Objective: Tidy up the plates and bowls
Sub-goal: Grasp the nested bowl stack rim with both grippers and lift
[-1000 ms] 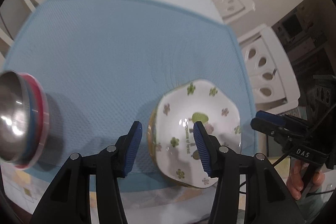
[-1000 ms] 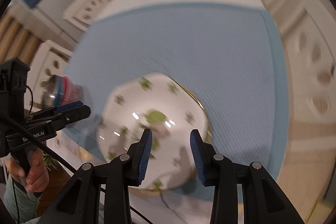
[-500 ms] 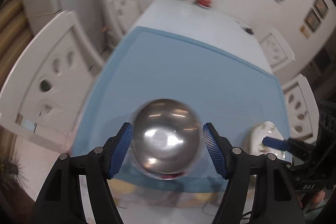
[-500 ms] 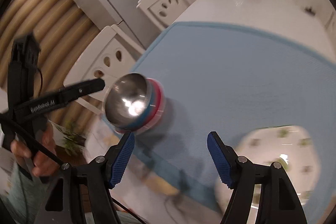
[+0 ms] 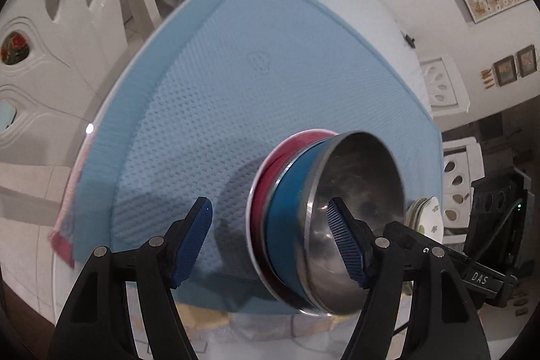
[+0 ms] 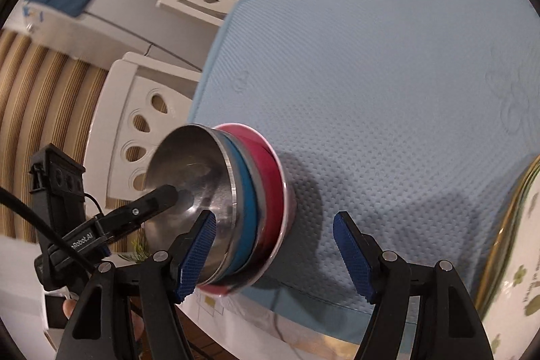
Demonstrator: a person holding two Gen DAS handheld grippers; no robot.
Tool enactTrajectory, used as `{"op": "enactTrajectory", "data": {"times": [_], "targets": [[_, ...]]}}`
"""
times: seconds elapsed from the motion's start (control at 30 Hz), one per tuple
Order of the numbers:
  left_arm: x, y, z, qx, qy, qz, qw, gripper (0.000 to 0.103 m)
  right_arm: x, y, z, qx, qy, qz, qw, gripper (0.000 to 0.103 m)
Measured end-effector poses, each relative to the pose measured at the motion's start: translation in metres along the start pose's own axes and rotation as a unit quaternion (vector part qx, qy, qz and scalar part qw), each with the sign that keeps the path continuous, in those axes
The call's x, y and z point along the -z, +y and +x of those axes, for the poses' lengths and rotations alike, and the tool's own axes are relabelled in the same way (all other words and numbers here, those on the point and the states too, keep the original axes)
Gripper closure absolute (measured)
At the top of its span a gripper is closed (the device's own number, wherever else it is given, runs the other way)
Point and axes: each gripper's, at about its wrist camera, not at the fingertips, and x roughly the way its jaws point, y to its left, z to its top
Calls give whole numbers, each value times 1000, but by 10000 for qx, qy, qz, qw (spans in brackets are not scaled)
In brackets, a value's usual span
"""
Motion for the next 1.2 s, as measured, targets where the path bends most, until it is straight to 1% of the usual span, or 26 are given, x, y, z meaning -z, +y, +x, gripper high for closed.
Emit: {"op": "enactTrajectory", "data": {"times": [0.2, 0.3, 0.37, 0.4, 0.43, 0.47, 0.5, 0.53, 0.63, 0.7, 0.8, 0.87, 0.97, 1.13, 1.2], "targets": [[-10, -1, 17, 108, 173, 150, 9997, 34, 2, -6, 11, 58, -4, 147, 9999, 33], [-12, -1, 22, 183, 237, 172, 9994, 36, 2, -7, 16, 39, -21, 131, 9999, 33], [-13, 0, 25, 256, 287, 181, 9991, 36, 2, -5, 22, 21, -23, 104, 9999, 39], [-13, 0, 27, 294, 313, 176, 9989, 38, 2, -4, 25, -5, 4, 91, 10000, 45], [-13, 1, 28, 326, 330, 179, 9988, 40, 2, -3, 29, -28, 47, 88, 9999, 48], [-13, 1, 29, 360, 350, 189, 9986, 44, 2, -2, 32, -53, 62, 90, 9999, 51], [-13, 0, 30, 402, 374, 202, 9983, 50, 2, -1, 35, -95, 65, 92, 9999, 58], [-13, -1, 31, 425, 401, 226, 9980, 50, 2, 0, 37, -141, 74, 94, 9998, 60], [-11, -5, 28, 333, 280, 429, 9981, 52, 3, 3, 38, -68, -34, 85, 9999, 60], [-10, -7, 25, 289, 248, 499, 9980, 55, 3, 4, 37, -27, -63, 60, 10000, 60], [-11, -9, 23, 212, 185, 606, 9978, 55, 5, 11, 35, 172, -123, -66, 9998, 60], [-11, -12, 22, 132, 115, 692, 9974, 55, 6, 19, 33, 353, -195, -273, 9988, 60], [-13, -11, 20, 170, 105, 648, 9977, 55, 6, 23, 30, 489, -235, -403, 9977, 60], [-13, -16, 17, 209, 98, 629, 9978, 54, 6, 20, 21, 463, -269, -230, 9983, 60], [-12, -24, 19, 141, 99, 685, 9975, 54, 5, 17, 19, 513, -242, -89, 9983, 60]]}}
